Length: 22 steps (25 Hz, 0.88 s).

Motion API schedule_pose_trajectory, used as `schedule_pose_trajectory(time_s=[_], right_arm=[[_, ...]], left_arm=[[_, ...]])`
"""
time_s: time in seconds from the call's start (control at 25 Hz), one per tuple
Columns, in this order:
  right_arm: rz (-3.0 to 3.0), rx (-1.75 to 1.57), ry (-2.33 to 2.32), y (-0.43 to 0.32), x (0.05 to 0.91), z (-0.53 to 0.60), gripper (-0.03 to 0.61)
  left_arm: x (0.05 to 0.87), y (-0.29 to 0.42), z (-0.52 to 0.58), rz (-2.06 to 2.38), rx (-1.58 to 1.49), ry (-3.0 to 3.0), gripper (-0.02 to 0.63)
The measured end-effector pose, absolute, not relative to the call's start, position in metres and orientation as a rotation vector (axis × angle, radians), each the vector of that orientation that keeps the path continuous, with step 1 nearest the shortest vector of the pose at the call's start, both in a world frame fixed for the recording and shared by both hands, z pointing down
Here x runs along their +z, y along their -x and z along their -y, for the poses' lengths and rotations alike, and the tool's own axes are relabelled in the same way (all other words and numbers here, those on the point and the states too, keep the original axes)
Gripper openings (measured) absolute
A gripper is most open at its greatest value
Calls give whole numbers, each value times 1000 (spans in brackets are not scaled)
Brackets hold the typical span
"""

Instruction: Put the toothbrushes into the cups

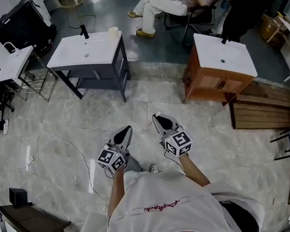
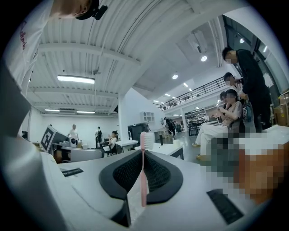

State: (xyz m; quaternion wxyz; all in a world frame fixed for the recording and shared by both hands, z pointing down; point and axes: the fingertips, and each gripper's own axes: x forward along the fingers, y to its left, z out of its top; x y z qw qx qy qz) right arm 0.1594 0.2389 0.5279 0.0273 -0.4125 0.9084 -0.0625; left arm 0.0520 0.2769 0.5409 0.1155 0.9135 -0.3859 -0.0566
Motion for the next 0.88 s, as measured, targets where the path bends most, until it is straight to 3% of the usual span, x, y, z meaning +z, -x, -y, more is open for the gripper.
schedule_pose_trajectory(time_s=[0.88], right_arm=[[-2807,-143,1280,-147,536,-158,9]], left_arm=[[557,-43,-198,1103,-209,-2689,14]])
